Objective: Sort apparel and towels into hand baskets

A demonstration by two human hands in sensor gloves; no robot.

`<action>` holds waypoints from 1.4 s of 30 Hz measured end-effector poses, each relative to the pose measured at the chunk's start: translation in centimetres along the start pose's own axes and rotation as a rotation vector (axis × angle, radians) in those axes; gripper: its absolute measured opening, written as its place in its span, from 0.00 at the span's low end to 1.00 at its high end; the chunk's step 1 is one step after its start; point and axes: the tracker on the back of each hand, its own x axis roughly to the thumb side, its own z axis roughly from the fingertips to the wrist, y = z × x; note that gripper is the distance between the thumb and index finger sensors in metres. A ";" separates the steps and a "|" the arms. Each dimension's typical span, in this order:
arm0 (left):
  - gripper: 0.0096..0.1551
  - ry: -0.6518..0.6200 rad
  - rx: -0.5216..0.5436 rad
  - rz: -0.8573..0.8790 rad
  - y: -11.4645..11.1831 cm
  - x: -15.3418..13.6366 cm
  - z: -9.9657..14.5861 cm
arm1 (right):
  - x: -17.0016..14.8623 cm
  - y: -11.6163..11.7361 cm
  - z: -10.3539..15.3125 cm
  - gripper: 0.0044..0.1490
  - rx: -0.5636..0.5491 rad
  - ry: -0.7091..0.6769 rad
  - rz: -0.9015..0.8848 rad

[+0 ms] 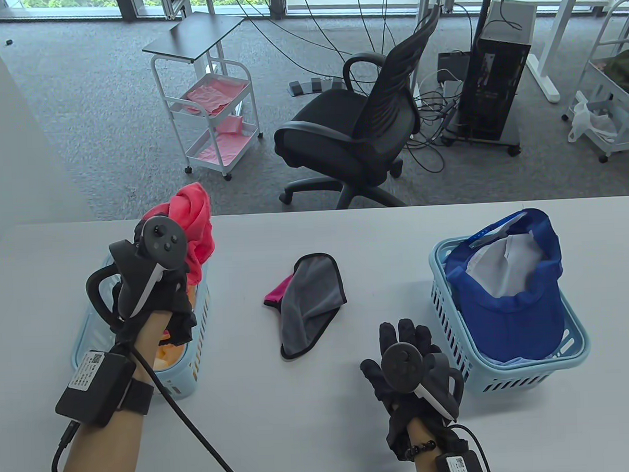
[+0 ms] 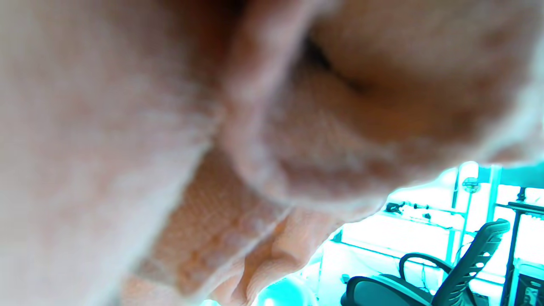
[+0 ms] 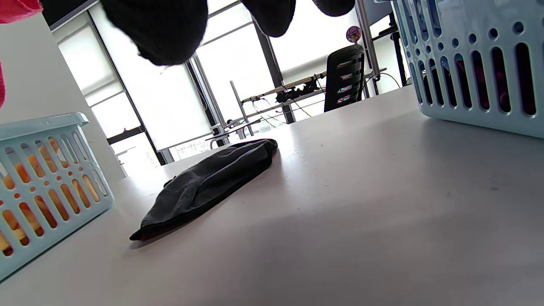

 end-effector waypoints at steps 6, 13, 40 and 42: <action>0.29 0.026 -0.042 -0.028 -2.0 -1.1 -0.3 | 0.0 0.1 0.0 0.51 0.010 0.002 0.003; 0.29 0.063 -0.090 -0.066 -4.2 -1.9 -0.9 | 0.1 0.0 -0.1 0.51 0.014 0.003 0.006; 0.44 -0.113 -0.157 -0.081 -6.2 4.0 0.3 | 0.1 -0.1 -0.1 0.51 0.015 0.002 0.008; 0.48 -0.170 -0.205 -0.048 -6.5 5.5 0.8 | 0.2 -0.1 0.0 0.51 0.022 0.000 0.010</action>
